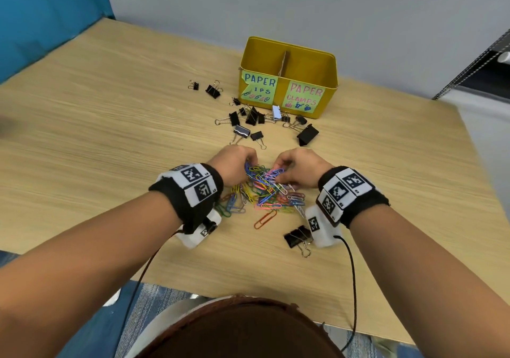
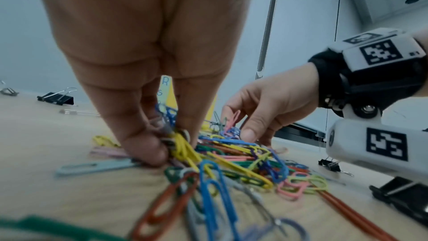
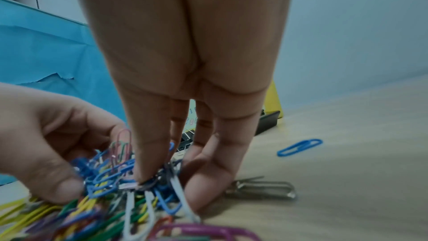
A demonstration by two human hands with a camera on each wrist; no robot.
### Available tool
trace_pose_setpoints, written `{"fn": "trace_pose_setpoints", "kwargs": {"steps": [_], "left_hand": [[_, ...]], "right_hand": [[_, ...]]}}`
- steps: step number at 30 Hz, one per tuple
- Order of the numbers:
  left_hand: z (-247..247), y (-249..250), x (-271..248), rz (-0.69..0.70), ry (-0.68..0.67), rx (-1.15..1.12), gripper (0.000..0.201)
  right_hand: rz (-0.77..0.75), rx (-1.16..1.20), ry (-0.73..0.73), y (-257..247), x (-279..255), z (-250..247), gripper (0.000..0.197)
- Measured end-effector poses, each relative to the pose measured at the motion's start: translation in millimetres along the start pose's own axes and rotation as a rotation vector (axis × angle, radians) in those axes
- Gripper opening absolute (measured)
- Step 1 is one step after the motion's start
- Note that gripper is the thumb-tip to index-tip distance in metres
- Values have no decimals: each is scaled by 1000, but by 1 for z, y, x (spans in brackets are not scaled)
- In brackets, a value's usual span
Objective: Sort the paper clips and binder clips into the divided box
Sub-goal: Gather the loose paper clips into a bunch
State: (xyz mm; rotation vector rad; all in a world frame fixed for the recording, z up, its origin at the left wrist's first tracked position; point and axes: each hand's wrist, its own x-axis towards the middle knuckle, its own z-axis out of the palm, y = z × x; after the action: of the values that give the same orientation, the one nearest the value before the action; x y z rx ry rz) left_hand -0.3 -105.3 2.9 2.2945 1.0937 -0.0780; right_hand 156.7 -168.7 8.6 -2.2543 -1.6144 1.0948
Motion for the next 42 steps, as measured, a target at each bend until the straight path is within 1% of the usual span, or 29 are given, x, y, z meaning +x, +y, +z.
{"fn": "trace_pose_setpoints", "kwargs": {"steps": [2, 5, 9, 11, 15, 19, 23, 26, 28, 31, 34, 37, 39, 41, 42], "left_hand": [[-3, -3, 3, -22, 32, -83, 23], [-8, -8, 4, -47, 40, -208, 15], [-18, -14, 8, -33, 33, -362, 15], [-26, -16, 10, -13, 52, -440, 17], [-50, -9, 20, 40, 96, -593, 16], [-89, 10, 33, 119, 170, -665, 13], [-134, 27, 54, 171, 259, -768, 23], [-157, 32, 82, 154, 315, -834, 26], [-162, 33, 105, 105, 343, -843, 27], [-158, 26, 143, -16, 376, -797, 28], [-149, 20, 167, -93, 310, -676, 16], [-146, 18, 173, -113, 210, -639, 36], [-148, 18, 170, -110, 174, -595, 42], [-149, 16, 160, -79, 206, -495, 44], [-150, 16, 151, -53, 253, -449, 41]], "right_hand": [[20, 86, -11, 4, 2, -2, 20], [27, 166, -41, 9, 4, -7, 14], [9, 288, -51, 16, 4, -18, 14], [-3, 361, -36, 15, 1, -26, 14], [-63, 509, 19, 2, 0, -56, 18], [-163, 624, 94, -23, 5, -99, 20], [-257, 701, 180, -53, 18, -142, 16], [-269, 745, 249, -71, 39, -163, 15], [-233, 764, 266, -79, 57, -171, 15], [-104, 765, 306, -84, 89, -169, 22], [15, 689, 312, -86, 119, -158, 25], [47, 638, 323, -85, 135, -151, 21], [63, 555, 354, -81, 135, -149, 14], [70, 443, 438, -76, 128, -147, 9], [49, 420, 481, -74, 121, -144, 9]]}}
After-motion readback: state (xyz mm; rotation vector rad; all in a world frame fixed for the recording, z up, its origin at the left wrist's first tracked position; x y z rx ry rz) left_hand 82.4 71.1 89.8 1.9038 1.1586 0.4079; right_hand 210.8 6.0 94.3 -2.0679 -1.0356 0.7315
